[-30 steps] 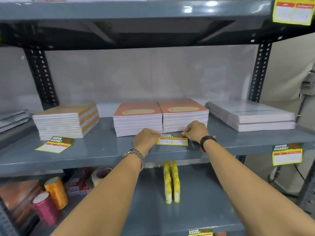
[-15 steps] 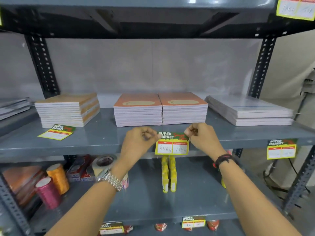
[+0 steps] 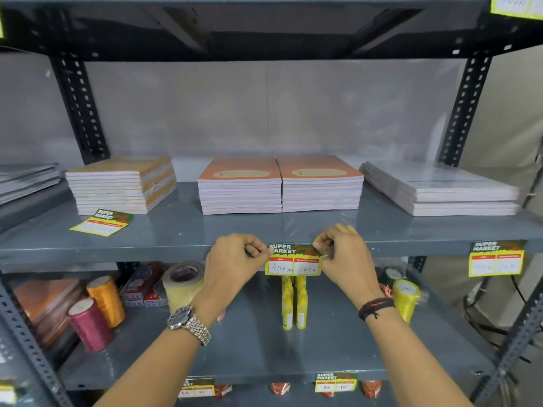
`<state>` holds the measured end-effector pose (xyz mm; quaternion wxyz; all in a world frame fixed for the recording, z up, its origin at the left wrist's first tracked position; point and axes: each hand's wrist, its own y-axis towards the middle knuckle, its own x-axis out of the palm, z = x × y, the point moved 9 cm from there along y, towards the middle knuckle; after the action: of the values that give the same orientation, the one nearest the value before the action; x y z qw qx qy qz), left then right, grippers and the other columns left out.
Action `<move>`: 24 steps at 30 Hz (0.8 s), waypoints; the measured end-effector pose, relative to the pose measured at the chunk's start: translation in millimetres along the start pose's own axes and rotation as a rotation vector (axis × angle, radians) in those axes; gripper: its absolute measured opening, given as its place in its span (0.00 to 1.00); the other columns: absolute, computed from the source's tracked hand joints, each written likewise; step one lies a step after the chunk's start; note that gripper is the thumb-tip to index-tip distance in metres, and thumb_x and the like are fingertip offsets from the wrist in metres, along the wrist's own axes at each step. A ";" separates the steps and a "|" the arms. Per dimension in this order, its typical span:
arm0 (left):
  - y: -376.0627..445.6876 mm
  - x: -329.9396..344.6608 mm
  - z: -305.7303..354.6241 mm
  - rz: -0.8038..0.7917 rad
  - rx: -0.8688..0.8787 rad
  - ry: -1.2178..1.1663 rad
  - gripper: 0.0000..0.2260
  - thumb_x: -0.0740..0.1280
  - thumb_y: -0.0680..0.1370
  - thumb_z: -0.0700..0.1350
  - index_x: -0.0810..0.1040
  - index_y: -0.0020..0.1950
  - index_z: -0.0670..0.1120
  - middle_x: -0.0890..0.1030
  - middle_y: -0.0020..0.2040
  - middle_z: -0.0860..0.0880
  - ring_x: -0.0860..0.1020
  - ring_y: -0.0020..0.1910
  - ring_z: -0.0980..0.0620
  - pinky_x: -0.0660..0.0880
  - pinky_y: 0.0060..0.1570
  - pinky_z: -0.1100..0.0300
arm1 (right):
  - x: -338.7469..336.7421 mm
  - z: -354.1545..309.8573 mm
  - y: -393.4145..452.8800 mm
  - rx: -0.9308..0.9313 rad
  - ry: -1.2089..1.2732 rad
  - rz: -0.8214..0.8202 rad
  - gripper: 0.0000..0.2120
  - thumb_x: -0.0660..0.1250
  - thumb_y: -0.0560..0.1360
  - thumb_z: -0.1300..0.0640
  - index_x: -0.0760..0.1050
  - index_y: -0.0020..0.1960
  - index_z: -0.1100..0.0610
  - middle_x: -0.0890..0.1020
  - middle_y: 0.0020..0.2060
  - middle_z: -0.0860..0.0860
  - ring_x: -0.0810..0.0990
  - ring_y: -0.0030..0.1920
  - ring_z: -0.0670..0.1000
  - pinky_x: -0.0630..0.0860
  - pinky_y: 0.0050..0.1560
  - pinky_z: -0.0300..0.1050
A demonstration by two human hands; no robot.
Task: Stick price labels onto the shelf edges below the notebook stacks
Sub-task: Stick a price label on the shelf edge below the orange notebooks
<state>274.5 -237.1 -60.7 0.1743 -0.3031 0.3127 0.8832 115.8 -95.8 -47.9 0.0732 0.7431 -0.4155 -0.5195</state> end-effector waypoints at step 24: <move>7.5 20.2 25.2 0.026 0.402 0.003 0.09 0.67 0.74 0.55 0.83 0.51 0.56 0.84 0.51 0.59 0.79 0.52 0.61 0.73 0.54 0.57 | 18.7 2.5 1.4 0.091 0.122 0.033 0.19 0.70 0.69 0.46 0.79 0.59 0.50 0.80 0.61 0.48 0.74 0.65 0.50 0.66 0.68 0.51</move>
<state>244.7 -223.7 -54.7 0.2194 -0.2595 0.4871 0.8045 115.0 -108.8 -61.6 0.0730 0.7689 -0.4454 -0.4528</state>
